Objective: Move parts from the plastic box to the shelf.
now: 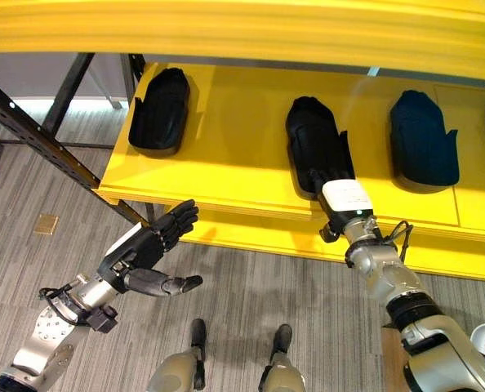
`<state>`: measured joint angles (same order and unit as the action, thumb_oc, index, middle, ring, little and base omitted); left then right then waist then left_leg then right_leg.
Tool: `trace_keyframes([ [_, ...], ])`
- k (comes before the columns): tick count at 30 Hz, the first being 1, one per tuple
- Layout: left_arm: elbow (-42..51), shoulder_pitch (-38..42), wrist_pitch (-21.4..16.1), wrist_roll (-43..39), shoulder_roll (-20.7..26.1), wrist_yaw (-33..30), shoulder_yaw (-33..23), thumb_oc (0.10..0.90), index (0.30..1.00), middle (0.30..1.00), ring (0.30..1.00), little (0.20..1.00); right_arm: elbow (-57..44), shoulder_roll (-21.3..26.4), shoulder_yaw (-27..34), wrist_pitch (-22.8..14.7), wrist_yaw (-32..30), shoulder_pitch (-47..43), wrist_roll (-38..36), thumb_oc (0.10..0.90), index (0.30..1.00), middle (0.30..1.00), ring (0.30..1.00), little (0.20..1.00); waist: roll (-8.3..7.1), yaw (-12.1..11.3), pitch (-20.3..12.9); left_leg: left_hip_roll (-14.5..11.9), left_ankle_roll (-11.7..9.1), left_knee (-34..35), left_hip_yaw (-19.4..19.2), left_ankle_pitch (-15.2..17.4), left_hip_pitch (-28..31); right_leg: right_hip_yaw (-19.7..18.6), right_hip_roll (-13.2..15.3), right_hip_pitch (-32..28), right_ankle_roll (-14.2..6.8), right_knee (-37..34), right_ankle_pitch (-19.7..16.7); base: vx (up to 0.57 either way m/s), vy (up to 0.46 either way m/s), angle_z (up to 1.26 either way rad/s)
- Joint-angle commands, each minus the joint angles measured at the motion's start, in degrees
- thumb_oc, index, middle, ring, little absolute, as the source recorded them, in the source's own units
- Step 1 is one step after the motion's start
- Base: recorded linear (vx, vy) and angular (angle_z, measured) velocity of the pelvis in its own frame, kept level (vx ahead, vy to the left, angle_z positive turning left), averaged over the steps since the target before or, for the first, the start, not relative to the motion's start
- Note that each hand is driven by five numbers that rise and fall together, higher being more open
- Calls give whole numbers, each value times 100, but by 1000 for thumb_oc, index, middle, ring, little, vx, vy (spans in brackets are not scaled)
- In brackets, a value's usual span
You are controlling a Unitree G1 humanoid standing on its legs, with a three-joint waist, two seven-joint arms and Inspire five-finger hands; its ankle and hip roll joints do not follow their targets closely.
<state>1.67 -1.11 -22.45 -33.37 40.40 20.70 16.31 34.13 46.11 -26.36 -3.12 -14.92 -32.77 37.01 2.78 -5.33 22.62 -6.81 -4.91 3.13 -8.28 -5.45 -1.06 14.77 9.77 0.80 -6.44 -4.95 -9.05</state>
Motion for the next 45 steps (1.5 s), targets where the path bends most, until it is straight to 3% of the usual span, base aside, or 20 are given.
trace_keyframes([
  [1, 704, 185, -423, -238, 157, 82, 41, 900, 1000, 1000, 1000, 1000, -3, 540, -286, 131, -466, -974, 29, 900, 1000, 1000, 1000, 1000, -116, -69, -282, 147, 281, -732, 300, 789, -271, -346, 156, 309, -67, 1223, 1119, 3, -37, 1],
  [12, 769, 202, -307, -318, 193, 250, 20, 900, 1000, 1000, 1000, 1000, 365, 670, -445, 130, -70, -1277, -144, 900, 1000, 1000, 1000, 1000, 4, -82, -108, 163, 245, -773, 419, 733, -403, -372, 114, 389, 24, 1342, 1218, 1, -46, 3],
  [13, 751, 216, -316, -312, 181, 276, 16, 900, 1000, 1000, 1000, 1000, 469, 651, -483, 91, 79, -1368, -258, 618, 605, 605, 605, 605, 27, -93, -89, 171, 238, -773, 445, 721, -425, -372, 109, 404, 43, 1364, 1240, 0, 0, 0],
  [14, 756, 223, -313, -316, 176, 301, 13, 900, 1000, 1000, 1000, 1000, 509, 628, -517, 62, 148, -1426, -299, 400, 300, 300, 300, 300, 38, -101, -79, 174, 237, -771, 453, 718, -431, -368, 108, 407, 53, 1373, 1252, 0, 0, 0],
  [19, 759, 222, -311, -321, 174, 308, 9, 900, 1000, 1000, 1000, 1000, 521, 619, -533, 47, 177, -1450, -328, 400, 300, 300, 300, 300, 41, -101, -74, 175, 237, -770, 455, 717, -432, -366, 108, 408, 56, 1376, 1256, 0, 0, 0],
  [21, 751, 166, -295, -307, 76, 453, -75, 900, 1000, 1000, 1000, 1000, 445, 574, -538, -225, 415, -1273, -342, 400, 300, 300, 300, 300, 69, -84, -37, 164, 221, -762, 470, 685, -431, -373, 101, 407, 92, 1416, 1281, 42, -22, -5],
  [32, 769, 80, -308, -262, 6, 445, -26, 900, 1000, 1000, 1000, 1000, 144, 422, -271, -332, -308, -967, -75, 400, 300, 300, 300, 300, 61, -28, -76, 154, 232, -792, 444, 718, -356, -417, 98, 330, 91, 1423, 1295, 5, 1, 0],
  [45, 710, 46, -460, -339, -51, 437, 63, 900, 1000, 1000, 1000, 1000, -415, 371, -184, -748, -982, -679, 687, 400, 300, 300, 300, 300, 80, 80, -196, 191, 261, -899, 321, 834, -225, -492, 179, 189, 69, 1329, 1243, 7, 56, 0],
])
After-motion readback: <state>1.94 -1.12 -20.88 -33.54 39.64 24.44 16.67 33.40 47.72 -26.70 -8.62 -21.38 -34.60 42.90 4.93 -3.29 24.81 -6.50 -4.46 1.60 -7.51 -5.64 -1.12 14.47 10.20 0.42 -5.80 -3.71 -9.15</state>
